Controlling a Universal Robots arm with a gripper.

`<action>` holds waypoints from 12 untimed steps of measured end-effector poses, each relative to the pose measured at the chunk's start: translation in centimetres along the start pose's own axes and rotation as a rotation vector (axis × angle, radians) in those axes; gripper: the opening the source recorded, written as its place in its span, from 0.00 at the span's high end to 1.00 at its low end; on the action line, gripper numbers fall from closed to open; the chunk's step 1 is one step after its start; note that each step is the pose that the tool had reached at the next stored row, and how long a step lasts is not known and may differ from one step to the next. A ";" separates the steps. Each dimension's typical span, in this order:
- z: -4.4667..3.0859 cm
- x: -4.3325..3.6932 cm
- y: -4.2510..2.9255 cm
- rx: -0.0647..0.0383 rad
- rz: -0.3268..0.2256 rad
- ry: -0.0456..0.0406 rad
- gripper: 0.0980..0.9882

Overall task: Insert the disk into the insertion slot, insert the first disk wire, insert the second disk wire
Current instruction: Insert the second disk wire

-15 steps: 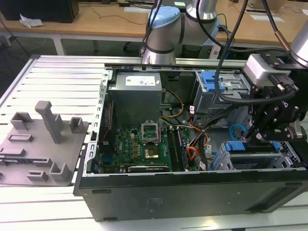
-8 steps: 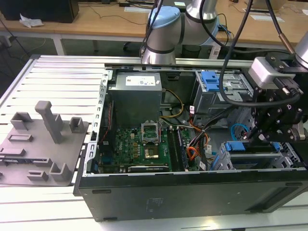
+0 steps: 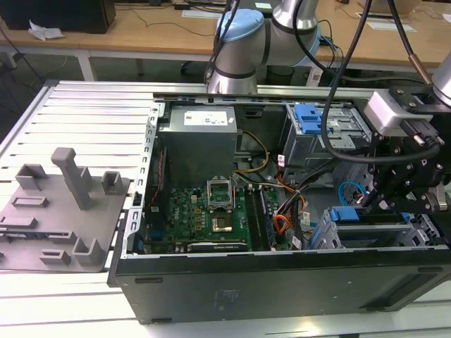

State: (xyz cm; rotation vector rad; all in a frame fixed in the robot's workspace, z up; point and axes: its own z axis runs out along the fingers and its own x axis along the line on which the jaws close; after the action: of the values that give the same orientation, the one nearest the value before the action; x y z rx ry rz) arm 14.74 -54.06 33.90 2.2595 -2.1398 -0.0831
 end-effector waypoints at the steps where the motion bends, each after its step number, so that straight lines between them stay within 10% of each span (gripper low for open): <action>1: 0.08 0.05 0.00 0.000 0.000 -0.0002 0.93; 12: -0.71 0.09 0.05 0.000 0.000 -0.0016 0.84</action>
State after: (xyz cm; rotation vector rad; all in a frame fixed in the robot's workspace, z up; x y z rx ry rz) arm 14.74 -54.16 34.62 2.2603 -2.1406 -0.0848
